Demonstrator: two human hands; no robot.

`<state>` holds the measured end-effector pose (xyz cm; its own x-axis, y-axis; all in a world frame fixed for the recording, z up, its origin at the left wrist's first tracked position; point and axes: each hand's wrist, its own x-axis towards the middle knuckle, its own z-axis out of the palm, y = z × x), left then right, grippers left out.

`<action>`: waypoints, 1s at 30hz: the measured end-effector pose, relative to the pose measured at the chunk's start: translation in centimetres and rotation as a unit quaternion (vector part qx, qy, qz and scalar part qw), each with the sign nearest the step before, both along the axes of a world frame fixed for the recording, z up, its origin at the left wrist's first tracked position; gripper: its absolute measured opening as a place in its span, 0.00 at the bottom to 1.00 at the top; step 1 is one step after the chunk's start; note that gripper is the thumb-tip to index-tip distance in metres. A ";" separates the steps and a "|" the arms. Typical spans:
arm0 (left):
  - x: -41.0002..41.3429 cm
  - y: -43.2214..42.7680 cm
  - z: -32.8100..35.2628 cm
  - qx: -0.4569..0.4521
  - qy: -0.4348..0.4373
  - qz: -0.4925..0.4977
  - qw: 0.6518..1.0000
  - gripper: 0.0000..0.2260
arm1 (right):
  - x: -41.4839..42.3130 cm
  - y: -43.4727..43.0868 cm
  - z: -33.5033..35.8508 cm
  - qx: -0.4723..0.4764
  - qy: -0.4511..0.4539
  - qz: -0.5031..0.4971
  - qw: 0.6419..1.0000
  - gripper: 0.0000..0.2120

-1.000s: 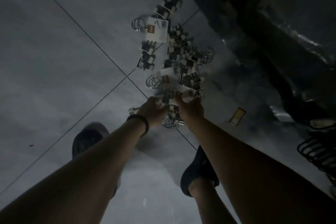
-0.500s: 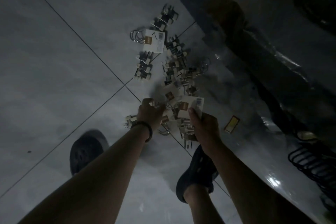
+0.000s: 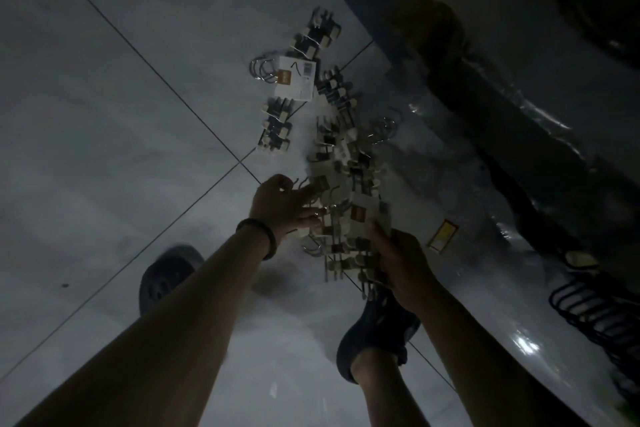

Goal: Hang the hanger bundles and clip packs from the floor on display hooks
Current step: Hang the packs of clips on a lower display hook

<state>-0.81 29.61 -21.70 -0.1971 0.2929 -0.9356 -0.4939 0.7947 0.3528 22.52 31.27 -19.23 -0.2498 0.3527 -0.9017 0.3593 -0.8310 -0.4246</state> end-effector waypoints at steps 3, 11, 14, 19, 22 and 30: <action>-0.8 -1.5 2.3 -0.005 0.029 0.021 0.999 0.13 | -1.0 0.2 1.5 0.022 -0.009 0.036 0.999 0.25; -1.1 -3.8 10.1 -0.017 0.160 0.072 0.984 0.16 | -2.9 1.3 10.3 0.065 -0.023 0.221 0.973 0.17; -2.0 -3.4 13.0 -0.024 0.102 0.151 0.983 0.20 | -4.1 1.4 13.6 0.037 -0.023 0.182 0.982 0.09; -3.3 -1.6 19.8 0.026 0.045 0.178 0.983 0.21 | -6.5 1.7 18.0 0.142 -0.129 0.169 0.967 0.29; -3.9 -0.4 25.3 0.054 0.051 0.199 0.977 0.20 | -8.6 2.1 21.9 0.227 -0.133 0.223 0.939 0.50; -7.4 1.1 46.6 0.221 0.076 0.131 0.963 0.12 | -10.3 5.8 42.7 0.266 -0.023 0.323 0.908 0.46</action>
